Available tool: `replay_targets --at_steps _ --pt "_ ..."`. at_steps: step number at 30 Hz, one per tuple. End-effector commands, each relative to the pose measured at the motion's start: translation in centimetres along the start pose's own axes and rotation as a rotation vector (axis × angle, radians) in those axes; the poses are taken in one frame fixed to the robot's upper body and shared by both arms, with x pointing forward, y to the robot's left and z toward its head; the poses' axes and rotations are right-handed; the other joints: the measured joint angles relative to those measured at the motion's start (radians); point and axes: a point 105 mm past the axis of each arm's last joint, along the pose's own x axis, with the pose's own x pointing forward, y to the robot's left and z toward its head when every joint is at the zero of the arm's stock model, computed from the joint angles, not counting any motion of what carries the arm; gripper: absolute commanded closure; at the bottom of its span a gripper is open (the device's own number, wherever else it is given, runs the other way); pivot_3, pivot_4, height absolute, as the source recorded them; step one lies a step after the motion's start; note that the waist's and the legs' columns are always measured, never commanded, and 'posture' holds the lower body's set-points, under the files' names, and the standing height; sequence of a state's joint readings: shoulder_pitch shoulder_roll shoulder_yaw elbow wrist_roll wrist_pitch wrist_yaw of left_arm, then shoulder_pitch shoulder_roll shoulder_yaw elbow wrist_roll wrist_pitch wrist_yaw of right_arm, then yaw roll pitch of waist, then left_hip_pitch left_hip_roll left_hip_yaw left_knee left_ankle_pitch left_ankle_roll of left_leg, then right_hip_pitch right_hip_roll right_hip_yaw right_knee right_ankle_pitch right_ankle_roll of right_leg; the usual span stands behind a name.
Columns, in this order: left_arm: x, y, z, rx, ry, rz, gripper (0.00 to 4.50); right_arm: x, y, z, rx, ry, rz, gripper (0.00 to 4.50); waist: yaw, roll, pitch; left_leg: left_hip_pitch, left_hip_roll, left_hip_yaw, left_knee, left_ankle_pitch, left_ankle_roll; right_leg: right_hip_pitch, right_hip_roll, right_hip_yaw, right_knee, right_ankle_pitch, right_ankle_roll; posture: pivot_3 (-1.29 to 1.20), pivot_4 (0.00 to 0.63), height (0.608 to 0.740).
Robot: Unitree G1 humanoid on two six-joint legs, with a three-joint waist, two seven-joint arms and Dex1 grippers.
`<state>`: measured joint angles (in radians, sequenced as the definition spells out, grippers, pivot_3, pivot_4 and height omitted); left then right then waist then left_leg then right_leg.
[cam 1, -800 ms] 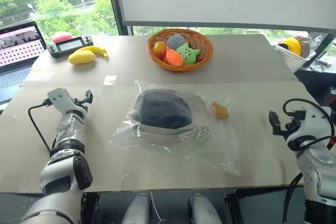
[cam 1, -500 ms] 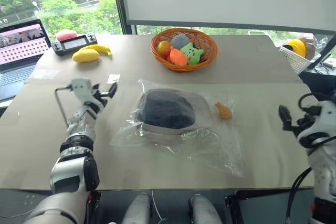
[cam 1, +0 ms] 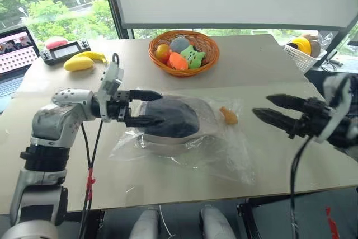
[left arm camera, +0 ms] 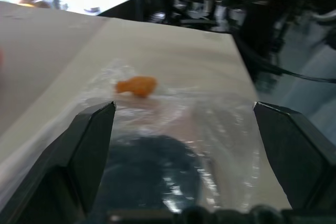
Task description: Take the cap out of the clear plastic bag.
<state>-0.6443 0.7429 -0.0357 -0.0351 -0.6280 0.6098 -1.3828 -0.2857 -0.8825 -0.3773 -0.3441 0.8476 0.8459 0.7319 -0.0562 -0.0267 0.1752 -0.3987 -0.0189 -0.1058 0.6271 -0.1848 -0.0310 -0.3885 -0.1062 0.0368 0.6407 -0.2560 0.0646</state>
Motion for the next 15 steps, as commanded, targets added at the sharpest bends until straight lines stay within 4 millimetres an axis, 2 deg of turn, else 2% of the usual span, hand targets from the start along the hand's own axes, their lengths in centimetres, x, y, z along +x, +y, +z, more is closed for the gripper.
replay_targets --at_steps 1,4,7,11,13,15 --pt "0.6 -1.2 -1.3 0.024 0.071 -0.068 0.0 1.9 -2.1 -1.1 -0.067 0.056 -0.036 0.09 0.006 0.0 0.0 0.0 0.0 0.0 0.0 0.0 0.0 0.0 0.0 0.0 0.0 0.0 0.0 0.0 0.15 0.74" --pt "0.9 -1.2 -1.4 0.028 0.061 -0.06 0.0 4.5 -3.4 -2.2 -0.049 0.057 -0.046 0.09 0.01 0.0 0.001 -0.002 0.001 0.001 -0.001 0.0 0.0 -0.004 0.001 0.001 0.0 0.0 -0.001 0.0 0.15 0.74" --pt "0.9 -1.3 -1.1 0.033 0.049 -0.056 0.0 6.4 -4.8 -4.5 -0.056 0.119 -0.075 0.09 0.011 0.0 0.001 -0.007 0.0 0.001 -0.001 0.0 0.0 -0.009 0.001 0.001 0.001 0.002 -0.004 0.0 0.15 0.74" --pt "0.3 -0.9 -1.5 0.046 0.068 -0.001 0.0 7.8 -6.6 -7.3 -0.055 0.191 -0.117 0.09 0.016 0.0 0.001 -0.012 0.0 0.001 -0.001 0.0 0.0 -0.015 0.0 0.001 0.002 0.004 -0.008 0.0 0.15 0.74" --pt "-0.1 -0.2 -2.4 0.076 0.105 0.059 0.0 8.1 -6.8 -8.1 -0.055 0.209 -0.112 0.09 0.015 0.001 0.001 -0.013 0.0 0.001 -0.001 0.0 0.0 -0.016 0.0 0.001 0.002 0.005 -0.008 0.0 0.15 0.74" --pt "-0.5 1.3 -2.9 0.115 0.108 0.17 0.0 8.3 -6.7 -8.4 -0.05 0.209 -0.1 0.09 0.014 0.001 0.001 -0.013 0.0 0.001 -0.001 0.0 0.0 -0.016 0.0 0.002 0.002 0.005 -0.008 0.0 0.15 0.74"
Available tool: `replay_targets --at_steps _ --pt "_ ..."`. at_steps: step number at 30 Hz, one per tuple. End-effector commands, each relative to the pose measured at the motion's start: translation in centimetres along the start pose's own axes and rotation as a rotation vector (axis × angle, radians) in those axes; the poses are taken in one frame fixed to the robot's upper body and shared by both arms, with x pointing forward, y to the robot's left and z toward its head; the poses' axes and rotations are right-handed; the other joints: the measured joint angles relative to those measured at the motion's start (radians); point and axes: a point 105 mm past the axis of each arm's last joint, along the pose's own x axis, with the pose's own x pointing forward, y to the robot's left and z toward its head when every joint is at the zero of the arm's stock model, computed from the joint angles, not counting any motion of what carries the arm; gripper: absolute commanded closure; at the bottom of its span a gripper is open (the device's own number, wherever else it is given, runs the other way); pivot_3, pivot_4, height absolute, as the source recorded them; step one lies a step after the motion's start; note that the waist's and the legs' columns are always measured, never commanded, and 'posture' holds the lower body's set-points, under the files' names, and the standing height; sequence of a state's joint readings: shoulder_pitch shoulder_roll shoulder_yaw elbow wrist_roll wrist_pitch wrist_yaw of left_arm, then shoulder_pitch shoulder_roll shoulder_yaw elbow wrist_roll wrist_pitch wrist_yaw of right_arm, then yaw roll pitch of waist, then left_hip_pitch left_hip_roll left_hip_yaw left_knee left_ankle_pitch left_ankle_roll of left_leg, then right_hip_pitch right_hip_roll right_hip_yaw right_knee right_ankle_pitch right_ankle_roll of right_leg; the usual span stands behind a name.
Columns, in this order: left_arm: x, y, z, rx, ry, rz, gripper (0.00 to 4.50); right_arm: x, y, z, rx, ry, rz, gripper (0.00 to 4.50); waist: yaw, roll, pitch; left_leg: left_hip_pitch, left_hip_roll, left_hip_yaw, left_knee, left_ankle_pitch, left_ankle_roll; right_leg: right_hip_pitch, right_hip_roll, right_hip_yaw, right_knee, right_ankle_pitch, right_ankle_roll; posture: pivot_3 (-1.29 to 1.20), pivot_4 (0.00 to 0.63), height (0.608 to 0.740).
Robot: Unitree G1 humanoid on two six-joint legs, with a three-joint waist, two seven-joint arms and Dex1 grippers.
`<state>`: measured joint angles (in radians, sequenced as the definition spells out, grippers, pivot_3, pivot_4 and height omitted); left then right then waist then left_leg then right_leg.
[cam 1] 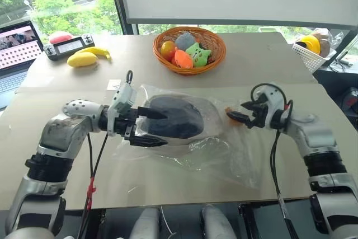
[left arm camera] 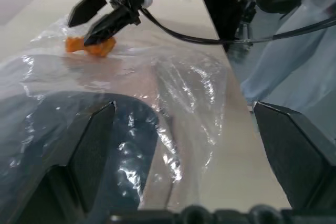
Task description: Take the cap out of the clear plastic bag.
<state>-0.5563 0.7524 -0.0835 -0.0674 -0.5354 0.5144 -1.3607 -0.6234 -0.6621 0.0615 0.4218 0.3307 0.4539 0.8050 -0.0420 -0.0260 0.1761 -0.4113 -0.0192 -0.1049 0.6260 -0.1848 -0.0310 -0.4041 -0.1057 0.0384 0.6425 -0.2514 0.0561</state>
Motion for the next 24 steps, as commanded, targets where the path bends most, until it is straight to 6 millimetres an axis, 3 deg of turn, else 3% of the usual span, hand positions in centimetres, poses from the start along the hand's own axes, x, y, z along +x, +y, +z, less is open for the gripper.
replay_targets --at_steps 1,13,16,22,24 --pt "-0.9 2.3 -0.5 0.096 0.018 0.187 0.0 0.0 -0.3 1.3 -0.049 -0.044 0.005 0.09 0.0 0.0 0.0 0.0 0.0 0.0 0.0 0.0 0.0 0.0 0.0 0.0 0.0 0.0 0.0 0.0 0.15 0.74" --pt "-0.8 1.9 -1.7 0.111 0.033 0.202 0.0 0.9 1.0 0.3 -0.075 -0.014 0.033 0.09 -0.004 0.0 0.0 0.002 0.0 0.001 0.001 0.0 0.0 0.0 0.0 0.001 0.003 0.0 0.0 0.0 0.15 0.74" --pt "-0.7 1.8 -1.7 0.114 0.032 0.198 0.0 1.0 1.2 -0.1 -0.076 -0.008 0.028 0.8 -0.004 0.0 0.0 0.003 0.0 0.001 0.0 0.0 0.0 0.0 0.0 0.001 0.003 0.0 0.0 0.0 0.15 0.74" --pt "-0.5 1.8 -1.8 0.12 0.037 0.189 0.0 1.0 1.5 -0.4 -0.08 -0.007 0.029 2.77 -0.004 0.0 0.0 0.003 0.0 0.001 0.001 0.0 0.0 0.001 0.0 0.001 0.004 0.0 0.0 0.0 0.15 0.74" --pt "-0.5 1.7 -1.9 0.121 0.04 0.184 0.0 0.9 1.6 -0.4 -0.082 -0.006 0.028 2.85 -0.004 0.0 0.0 0.003 0.0 0.001 0.001 0.0 0.0 0.001 0.0 0.001 0.004 0.0 0.0 0.0 0.15 0.74"
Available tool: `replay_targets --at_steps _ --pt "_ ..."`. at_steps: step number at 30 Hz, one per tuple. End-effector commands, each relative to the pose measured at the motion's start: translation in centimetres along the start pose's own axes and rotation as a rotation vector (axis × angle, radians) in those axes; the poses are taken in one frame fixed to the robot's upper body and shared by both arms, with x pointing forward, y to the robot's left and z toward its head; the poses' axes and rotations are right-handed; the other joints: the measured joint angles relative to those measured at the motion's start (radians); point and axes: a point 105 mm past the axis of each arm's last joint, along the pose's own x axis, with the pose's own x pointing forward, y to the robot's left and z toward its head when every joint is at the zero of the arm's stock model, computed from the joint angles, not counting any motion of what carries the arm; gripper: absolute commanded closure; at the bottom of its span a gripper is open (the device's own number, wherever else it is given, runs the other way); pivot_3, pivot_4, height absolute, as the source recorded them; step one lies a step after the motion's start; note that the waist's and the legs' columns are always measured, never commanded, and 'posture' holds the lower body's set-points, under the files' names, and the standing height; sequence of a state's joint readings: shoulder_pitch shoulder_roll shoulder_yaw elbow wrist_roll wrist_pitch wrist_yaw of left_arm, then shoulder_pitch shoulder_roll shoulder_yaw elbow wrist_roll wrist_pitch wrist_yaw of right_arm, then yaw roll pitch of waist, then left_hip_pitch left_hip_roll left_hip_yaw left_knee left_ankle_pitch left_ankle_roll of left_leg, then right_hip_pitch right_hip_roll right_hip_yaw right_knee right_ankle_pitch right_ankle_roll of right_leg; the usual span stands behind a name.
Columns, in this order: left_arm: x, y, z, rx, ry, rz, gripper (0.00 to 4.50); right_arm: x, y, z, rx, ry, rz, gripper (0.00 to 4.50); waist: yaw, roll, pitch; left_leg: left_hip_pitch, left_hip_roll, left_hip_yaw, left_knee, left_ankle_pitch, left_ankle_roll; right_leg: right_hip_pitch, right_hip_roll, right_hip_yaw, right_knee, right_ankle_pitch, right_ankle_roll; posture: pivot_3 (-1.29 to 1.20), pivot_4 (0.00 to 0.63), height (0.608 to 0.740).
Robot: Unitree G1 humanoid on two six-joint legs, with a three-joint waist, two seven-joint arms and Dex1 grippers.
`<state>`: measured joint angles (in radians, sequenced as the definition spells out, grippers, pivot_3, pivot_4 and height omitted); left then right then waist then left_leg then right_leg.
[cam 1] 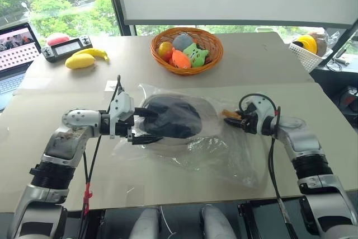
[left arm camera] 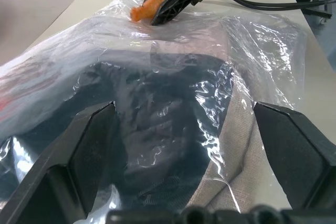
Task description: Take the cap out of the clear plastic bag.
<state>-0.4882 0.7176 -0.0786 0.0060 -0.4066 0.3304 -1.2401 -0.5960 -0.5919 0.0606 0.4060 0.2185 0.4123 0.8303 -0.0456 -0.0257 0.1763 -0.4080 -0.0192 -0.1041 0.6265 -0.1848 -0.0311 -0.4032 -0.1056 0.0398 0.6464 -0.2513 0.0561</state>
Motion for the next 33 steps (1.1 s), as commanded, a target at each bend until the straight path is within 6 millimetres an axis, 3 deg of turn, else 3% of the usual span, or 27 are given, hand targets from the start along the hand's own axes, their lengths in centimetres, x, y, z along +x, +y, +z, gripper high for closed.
replay_targets --at_steps 1,5,8,12,15,18,20,21,26,33 --pt "-0.1 -0.1 0.7 0.049 -0.011 -0.008 0.0 -0.4 0.0 0.8 -0.025 -0.032 -0.01 2.85 0.0 0.0 0.0 0.0 0.0 0.0 0.0 0.0 0.0 0.0 0.0 0.0 0.0 0.0 0.0 0.0 0.15 0.74" --pt "0.1 -0.2 0.6 0.052 -0.006 -0.017 0.0 -1.3 -1.5 3.6 -0.013 -0.137 -0.082 2.85 0.0 0.0 0.0 0.0 0.0 0.0 0.0 0.0 0.0 0.0 0.0 0.0 0.0 0.0 0.0 0.0 0.15 0.74" --pt "0.1 -0.1 0.6 0.052 -0.006 -0.021 0.0 -2.8 -5.6 5.4 0.008 -0.194 -0.252 2.85 -0.003 0.002 0.001 0.0 0.0 0.001 0.0 0.0 0.0 0.0 0.0 0.001 0.001 0.0 0.0 0.0 0.15 0.74" --pt "0.3 -0.3 0.6 0.044 -0.013 -0.033 0.0 -4.6 -10.9 4.9 0.07 -0.176 -0.506 2.85 0.0 0.002 0.002 0.001 0.0 0.001 0.0 0.0 0.0 0.0 0.0 0.001 0.001 0.001 0.0 0.0 0.15 0.74" --pt "0.4 -0.6 0.4 0.045 -0.006 -0.041 0.0 -5.3 -12.8 3.0 0.12 -0.112 -0.63 2.85 0.0 0.002 0.001 0.001 0.0 0.001 -0.001 0.0 0.0 0.0 0.0 0.001 0.0 0.001 0.0 0.0 0.15 0.74" --pt "0.3 -0.8 0.6 0.046 -0.007 -0.043 0.0 -5.6 -13.6 0.7 0.153 -0.034 -0.722 2.85 -0.002 0.002 0.002 0.0 0.0 0.001 -0.002 0.0 0.0 0.0 0.0 0.001 -0.002 0.001 0.0 0.0 0.15 0.74" --pt "0.3 -0.9 0.6 0.045 -0.007 -0.044 0.0 -5.8 -13.9 0.2 0.174 -0.027 -0.774 1.85 -0.004 0.003 0.002 0.0 0.0 0.002 -0.002 0.0 0.0 0.0 0.0 0.002 -0.001 0.001 0.0 0.0 0.15 0.74" --pt "0.3 -1.0 0.6 0.044 -0.006 -0.045 0.0 -5.8 -14.0 0.2 0.193 -0.037 -0.781 1.77 -0.007 0.004 0.002 0.0 0.0 0.002 -0.002 0.0 0.0 -0.001 0.0 0.003 -0.001 0.001 0.0 0.0 0.15 0.74" --pt "0.2 -1.5 0.4 0.045 0.006 -0.058 0.0 -5.7 -14.2 1.2 0.226 -0.087 -0.798 0.11 -0.029 0.004 0.002 0.002 0.0 0.003 -0.002 0.0 0.0 0.001 0.0 0.004 0.0 0.001 0.0 0.0 0.15 0.74" --pt "0.6 -2.7 0.2 0.036 0.01 -0.107 0.0 -5.6 -14.1 3.2 0.176 -0.146 -0.746 0.03 -0.027 0.004 0.003 0.002 0.0 0.003 -0.002 0.0 0.0 0.0 0.0 0.004 0.0 0.001 0.0 0.0 0.15 0.74"
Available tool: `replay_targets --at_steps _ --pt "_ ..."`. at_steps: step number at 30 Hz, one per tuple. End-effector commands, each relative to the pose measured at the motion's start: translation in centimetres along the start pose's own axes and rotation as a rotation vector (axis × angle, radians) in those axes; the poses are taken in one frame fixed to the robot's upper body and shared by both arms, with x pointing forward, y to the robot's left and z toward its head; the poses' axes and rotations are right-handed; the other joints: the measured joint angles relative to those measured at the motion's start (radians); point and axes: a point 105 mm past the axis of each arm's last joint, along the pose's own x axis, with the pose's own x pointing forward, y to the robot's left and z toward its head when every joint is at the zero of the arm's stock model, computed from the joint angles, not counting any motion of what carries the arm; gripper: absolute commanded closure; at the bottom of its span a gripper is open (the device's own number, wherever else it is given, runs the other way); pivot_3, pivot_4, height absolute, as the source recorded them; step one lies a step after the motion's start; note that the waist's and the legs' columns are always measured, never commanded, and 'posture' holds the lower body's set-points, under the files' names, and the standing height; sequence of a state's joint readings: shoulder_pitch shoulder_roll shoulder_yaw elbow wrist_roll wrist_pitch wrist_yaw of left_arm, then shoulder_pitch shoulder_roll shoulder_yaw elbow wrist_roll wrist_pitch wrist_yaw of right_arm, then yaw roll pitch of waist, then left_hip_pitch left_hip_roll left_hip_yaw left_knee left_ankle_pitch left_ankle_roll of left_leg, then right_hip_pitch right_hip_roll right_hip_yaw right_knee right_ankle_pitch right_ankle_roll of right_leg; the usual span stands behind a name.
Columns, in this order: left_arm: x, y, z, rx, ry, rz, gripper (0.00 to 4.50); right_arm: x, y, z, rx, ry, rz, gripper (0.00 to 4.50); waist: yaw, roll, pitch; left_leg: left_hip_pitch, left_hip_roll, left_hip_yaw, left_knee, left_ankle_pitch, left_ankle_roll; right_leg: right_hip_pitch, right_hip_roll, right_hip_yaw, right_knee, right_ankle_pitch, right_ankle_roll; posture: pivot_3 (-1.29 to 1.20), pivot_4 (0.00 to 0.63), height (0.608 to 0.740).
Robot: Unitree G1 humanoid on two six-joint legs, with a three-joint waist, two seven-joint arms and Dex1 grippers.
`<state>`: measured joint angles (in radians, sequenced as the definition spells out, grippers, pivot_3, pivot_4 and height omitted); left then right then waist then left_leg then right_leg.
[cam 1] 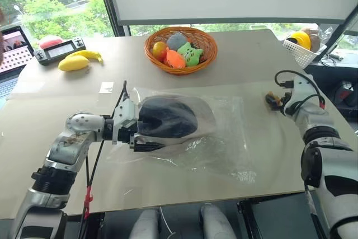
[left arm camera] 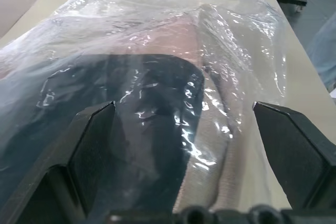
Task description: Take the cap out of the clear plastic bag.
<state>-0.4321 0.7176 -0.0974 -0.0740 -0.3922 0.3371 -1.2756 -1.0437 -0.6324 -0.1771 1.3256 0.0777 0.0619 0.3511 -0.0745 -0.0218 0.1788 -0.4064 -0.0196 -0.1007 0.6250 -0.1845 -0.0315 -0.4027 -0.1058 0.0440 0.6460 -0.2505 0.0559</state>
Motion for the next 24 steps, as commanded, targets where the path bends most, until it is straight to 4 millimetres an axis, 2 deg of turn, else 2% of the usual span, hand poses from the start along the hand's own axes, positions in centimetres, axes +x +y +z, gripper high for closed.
replay_targets --at_steps 1,3,5,6,8,9,10,12,14,17,19,20,22,24 --pt "0.1 -0.6 0.8 0.026 -0.016 -0.024 0.0 -0.3 0.2 4.2 -0.022 -0.141 0.058 0.03 0.002 0.0 0.0 0.0 0.0 0.0 0.0 0.0 0.0 0.0 0.0 0.0 0.0 0.0 0.0 0.0 0.15 0.74" --pt "0.2 -0.6 0.9 0.037 -0.013 -0.015 0.0 -0.7 0.9 6.2 -0.07 -0.208 0.124 0.03 0.002 0.0 0.0 0.0 0.0 0.0 0.0 0.0 0.0 0.0 0.0 0.0 0.0 0.0 0.0 0.0 0.15 0.74" --pt "0.2 -0.6 0.9 0.042 -0.011 -0.011 0.0 -1.0 1.4 6.9 -0.104 -0.236 0.162 0.03 0.0 0.001 0.001 0.0 0.0 0.0 0.0 0.0 0.0 0.0 0.0 0.0 0.0 0.0 0.0 0.0 0.15 0.74" --pt "0.1 -0.6 1.1 0.042 -0.02 -0.002 0.0 -2.0 2.6 8.2 -0.086 -0.293 0.269 0.03 0.001 0.001 0.001 0.0 0.0 0.0 0.0 0.0 0.0 0.0 0.0 0.0 0.0 0.0 0.0 0.0 0.15 0.74" --pt "0.0 -0.7 1.3 0.039 -0.032 0.01 0.0 -6.3 6.0 10.1 -0.06 -0.394 0.533 0.03 0.006 0.002 0.001 0.0 0.0 0.0 0.0 0.0 0.0 0.0 0.0 -0.001 0.0 0.0 0.0 0.0 0.15 0.74" --pt "-0.1 -0.9 1.3 0.04 -0.033 0.011 0.0 -9.8 8.2 10.5 -0.059 -0.427 0.688 0.03 0.007 0.002 0.001 -0.002 0.001 -0.002 0.001 0.0 0.001 -0.001 0.0 -0.001 0.001 0.0 0.0 0.0 0.15 0.74" --pt "-0.1 -1.4 1.4 0.052 -0.037 0.007 0.0 -13.9 10.3 10.0 -0.054 -0.426 0.867 0.03 0.012 0.003 0.001 -0.002 0.0 -0.002 0.001 -0.001 0.001 -0.001 0.0 -0.001 0.002 0.0 0.0 0.0 0.15 0.74" --pt "-0.1 -2.3 1.8 0.065 -0.059 0.008 0.0 -20.9 13.8 8.0 -0.101 -0.357 1.156 0.03 0.026 0.005 0.001 -0.007 0.001 -0.006 0.001 -0.002 0.004 -0.003 0.0 -0.003 0.002 0.0 0.001 0.0 0.15 0.74" --pt "-0.1 -2.8 2.0 0.091 -0.057 0.027 0.0 -25.0 15.0 6.3 -0.109 -0.276 1.29 0.03 0.032 0.006 0.001 -0.009 0.0 -0.006 0.002 -0.005 0.009 -0.002 0.0 -0.003 0.001 -0.001 0.001 0.0 0.15 0.74" --pt "-0.2 -3.4 1.9 0.125 -0.046 0.046 0.0 -27.7 15.6 5.2 -0.095 -0.205 1.36 0.03 0.033 0.003 0.002 -0.007 -0.001 -0.003 0.008 -0.006 0.01 0.003 -0.001 -0.002 -0.005 -0.001 0.003 0.0 0.15 0.74" --pt "-0.3 -4.1 1.7 0.17 -0.023 0.055 0.0 -29.0 16.4 4.7 -0.079 -0.183 1.386 0.03 0.036 0.001 0.002 0.002 0.0 -0.002 0.008 -0.006 0.01 0.012 0.0 -0.002 -0.007 -0.003 0.007 0.0 0.15 0.74" --pt "-0.4 -4.3 1.6 0.197 -0.019 0.066 0.0 -28.9 16.8 4.4 -0.072 -0.174 1.371 0.03 0.037 0.001 0.002 0.006 0.001 -0.002 0.008 -0.006 0.01 0.016 0.0 -0.002 -0.008 -0.006 0.01 0.0 0.15 0.74" --pt "-0.3 -4.2 1.5 0.243 -0.017 0.099 0.0 -28.5 17.3 3.9 -0.084 -0.163 1.325 0.03 0.038 0.001 0.002 0.008 0.003 0.0 0.008 -0.006 0.01 0.017 0.0 -0.002 -0.007 -0.009 0.003 0.0 0.15 0.74" --pt "-0.2 -3.4 1.0 0.282 0.005 0.168 0.0 -28.1 17.7 3.6 -0.078 -0.156 1.298 0.03 0.049 0.0 0.002 0.007 0.004 0.001 0.008 -0.006 0.01 0.016 0.0 -0.002 -0.006 -0.009 0.002 0.0 0.15 0.74"
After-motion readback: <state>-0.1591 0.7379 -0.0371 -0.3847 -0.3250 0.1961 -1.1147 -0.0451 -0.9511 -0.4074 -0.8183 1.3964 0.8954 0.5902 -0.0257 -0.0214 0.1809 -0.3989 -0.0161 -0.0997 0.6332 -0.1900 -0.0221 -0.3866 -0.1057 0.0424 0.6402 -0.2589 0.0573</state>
